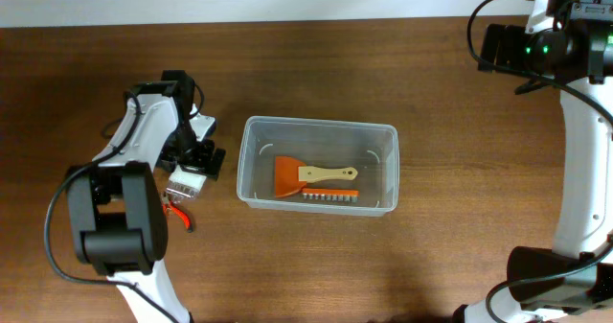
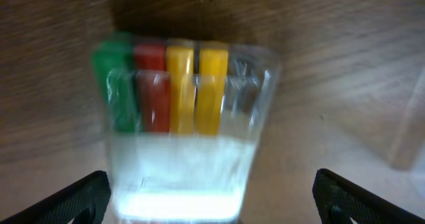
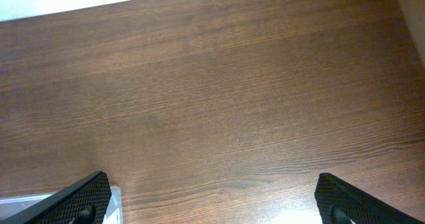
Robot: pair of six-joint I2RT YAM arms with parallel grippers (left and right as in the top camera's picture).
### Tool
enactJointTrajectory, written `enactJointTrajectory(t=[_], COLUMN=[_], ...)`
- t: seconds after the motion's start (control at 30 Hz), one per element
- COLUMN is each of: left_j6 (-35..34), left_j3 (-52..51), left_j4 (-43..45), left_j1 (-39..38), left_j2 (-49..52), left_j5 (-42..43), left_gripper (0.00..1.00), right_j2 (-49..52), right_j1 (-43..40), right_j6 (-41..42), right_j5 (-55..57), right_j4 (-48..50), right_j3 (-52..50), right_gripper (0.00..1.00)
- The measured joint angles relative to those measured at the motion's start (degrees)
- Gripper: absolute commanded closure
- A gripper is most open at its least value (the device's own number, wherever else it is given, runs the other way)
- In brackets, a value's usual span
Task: Pack container
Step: 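Retract the right arm and grasp the marker case with the left gripper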
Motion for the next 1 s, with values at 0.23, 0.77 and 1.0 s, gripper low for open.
enactJointTrajectory(t=[0.23, 0.77, 1.0], left_j6=[0.0, 0.0, 0.2], left_j3=[-0.1, -0.1, -0.1], left_j4=[1.3, 0.9, 0.7], left_j1=[0.0, 0.0, 0.0], left_j2=[3.8, 4.7, 4.7], left_j5=[-0.2, -0.4, -0.4], left_gripper=[0.01, 0.27, 0.47], right_j2=[0.0, 0.0, 0.0], right_j1=[0.0, 0.0, 0.0], right_j6=[0.0, 0.0, 0.0], right_j5=[0.0, 0.0, 0.0], right_j4=[0.0, 0.0, -0.3], right_j3=[-0.1, -0.1, -0.1], right_gripper=[0.01, 0.01, 0.01])
